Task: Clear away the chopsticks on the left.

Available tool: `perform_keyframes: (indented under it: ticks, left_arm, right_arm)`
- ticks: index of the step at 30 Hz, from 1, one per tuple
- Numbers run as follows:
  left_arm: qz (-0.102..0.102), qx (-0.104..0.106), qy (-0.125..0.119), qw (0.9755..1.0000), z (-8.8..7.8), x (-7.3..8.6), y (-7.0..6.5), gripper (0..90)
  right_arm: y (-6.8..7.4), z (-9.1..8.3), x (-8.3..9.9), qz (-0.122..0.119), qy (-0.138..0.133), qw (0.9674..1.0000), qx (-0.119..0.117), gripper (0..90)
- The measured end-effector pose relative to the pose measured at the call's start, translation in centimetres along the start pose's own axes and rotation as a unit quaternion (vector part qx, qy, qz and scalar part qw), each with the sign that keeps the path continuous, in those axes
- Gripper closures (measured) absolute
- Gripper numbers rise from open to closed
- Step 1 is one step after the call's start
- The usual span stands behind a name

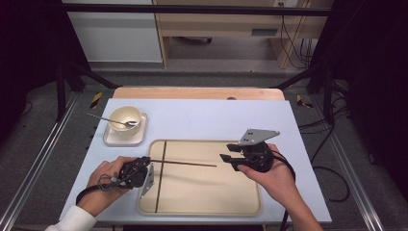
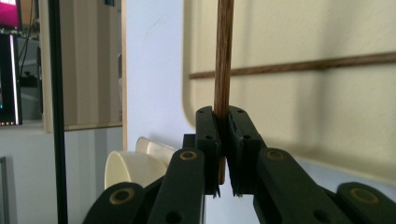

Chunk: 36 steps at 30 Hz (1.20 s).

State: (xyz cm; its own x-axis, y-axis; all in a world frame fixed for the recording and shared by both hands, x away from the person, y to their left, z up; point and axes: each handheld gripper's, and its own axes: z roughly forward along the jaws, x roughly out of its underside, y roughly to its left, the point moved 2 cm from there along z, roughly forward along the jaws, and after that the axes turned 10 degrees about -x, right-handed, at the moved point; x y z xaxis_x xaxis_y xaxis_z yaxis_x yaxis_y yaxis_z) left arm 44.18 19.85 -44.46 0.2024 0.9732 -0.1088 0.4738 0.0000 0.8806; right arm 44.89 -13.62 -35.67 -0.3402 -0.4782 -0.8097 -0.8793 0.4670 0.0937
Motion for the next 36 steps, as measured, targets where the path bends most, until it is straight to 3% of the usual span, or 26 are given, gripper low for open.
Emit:
perform_keyframes:
  ticks: [7,9,19,23,25,36]
  left_arm:
    - [0.004,-0.003,-0.025,0.9997,-0.6,-1.8,-0.8,84.0]
    - [0.015,-0.003,-0.025,0.9996,-0.7,-2.1,-1.0,84.0]
    - [0.017,-0.002,-0.037,0.9992,-1.0,-2.7,-1.9,84.0]
    - [0.012,-0.003,-0.045,0.9989,-1.2,-3.0,-2.1,84.0]
    - [0.019,-0.006,-0.043,0.9989,-1.4,-3.1,-2.1,84.0]
    - [0.016,-0.012,-0.047,0.9987,-1.7,-2.7,-2.2,83.9]
  right_arm:
    - [1.9,3.0,-0.5,-0.012,0.042,0.9976,-0.053,64.4]
    - [2.4,4.1,-0.5,-0.019,0.059,0.996,-0.064,65.0]
    - [4.0,8.5,-0.5,-0.025,0.124,0.9859,-0.109,67.8]
    - [4.4,10.2,-0.8,-0.024,0.144,0.9826,-0.115,69.2]
    - [4.3,10.8,-0.9,-0.028,0.156,0.9799,-0.121,70.5]
    - [4.3,12.9,-1.0,-0.018,0.179,0.9757,-0.125,81.7]
